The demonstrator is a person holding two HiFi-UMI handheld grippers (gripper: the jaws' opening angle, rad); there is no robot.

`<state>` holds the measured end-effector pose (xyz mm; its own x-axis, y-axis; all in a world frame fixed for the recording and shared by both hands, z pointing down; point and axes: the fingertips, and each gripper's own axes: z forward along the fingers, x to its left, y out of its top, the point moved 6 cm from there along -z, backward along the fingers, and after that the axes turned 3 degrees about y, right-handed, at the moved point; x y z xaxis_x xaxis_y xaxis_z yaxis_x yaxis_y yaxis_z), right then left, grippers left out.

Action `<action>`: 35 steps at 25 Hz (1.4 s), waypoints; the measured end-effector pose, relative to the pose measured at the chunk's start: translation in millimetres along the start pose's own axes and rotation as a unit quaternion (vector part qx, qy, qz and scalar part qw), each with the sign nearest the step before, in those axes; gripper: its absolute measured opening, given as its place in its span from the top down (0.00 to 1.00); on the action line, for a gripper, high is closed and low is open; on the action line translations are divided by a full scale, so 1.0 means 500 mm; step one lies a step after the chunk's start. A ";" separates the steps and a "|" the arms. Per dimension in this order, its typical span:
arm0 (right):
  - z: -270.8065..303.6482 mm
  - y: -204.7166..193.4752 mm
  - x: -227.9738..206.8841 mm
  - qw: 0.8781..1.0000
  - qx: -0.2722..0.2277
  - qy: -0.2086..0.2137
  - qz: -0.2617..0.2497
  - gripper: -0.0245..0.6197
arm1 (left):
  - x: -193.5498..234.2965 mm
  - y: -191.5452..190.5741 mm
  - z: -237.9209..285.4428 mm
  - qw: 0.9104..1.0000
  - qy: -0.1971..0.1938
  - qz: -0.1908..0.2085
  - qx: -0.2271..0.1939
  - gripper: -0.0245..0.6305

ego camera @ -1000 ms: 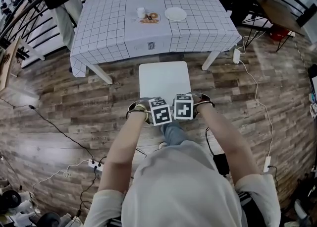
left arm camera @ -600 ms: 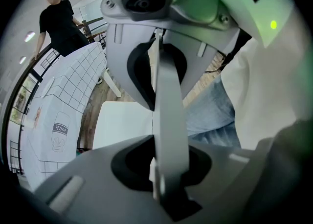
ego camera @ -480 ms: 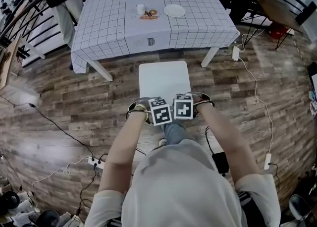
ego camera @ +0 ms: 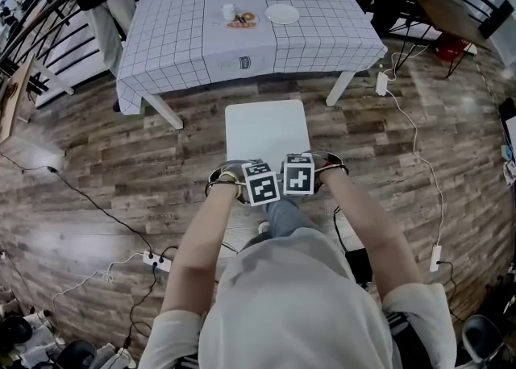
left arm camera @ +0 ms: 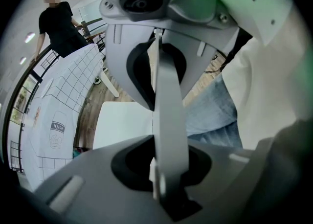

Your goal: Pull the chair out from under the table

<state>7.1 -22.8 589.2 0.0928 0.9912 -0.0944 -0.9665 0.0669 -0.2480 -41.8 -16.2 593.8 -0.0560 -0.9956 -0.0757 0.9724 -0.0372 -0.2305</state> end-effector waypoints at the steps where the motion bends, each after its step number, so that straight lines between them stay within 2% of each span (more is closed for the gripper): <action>1: -0.001 0.000 0.004 1.000 -0.001 -0.001 0.000 0.85 | -0.004 0.000 -0.001 1.000 0.000 0.000 0.001 0.84; 19: 0.009 0.003 0.089 1.000 0.000 0.004 -0.003 0.85 | -0.089 0.000 -0.007 1.000 -0.001 -0.004 0.000 0.84; 35: 0.010 0.004 0.122 1.000 0.000 0.011 -0.007 0.84 | -0.124 0.003 -0.012 1.000 -0.003 -0.009 0.004 0.84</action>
<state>9.8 38.6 587.8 0.1111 0.9875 -0.1121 -0.9649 0.0802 -0.2499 -38.2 46.2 592.4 -0.0722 -0.9953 -0.0648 0.9729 -0.0559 -0.2244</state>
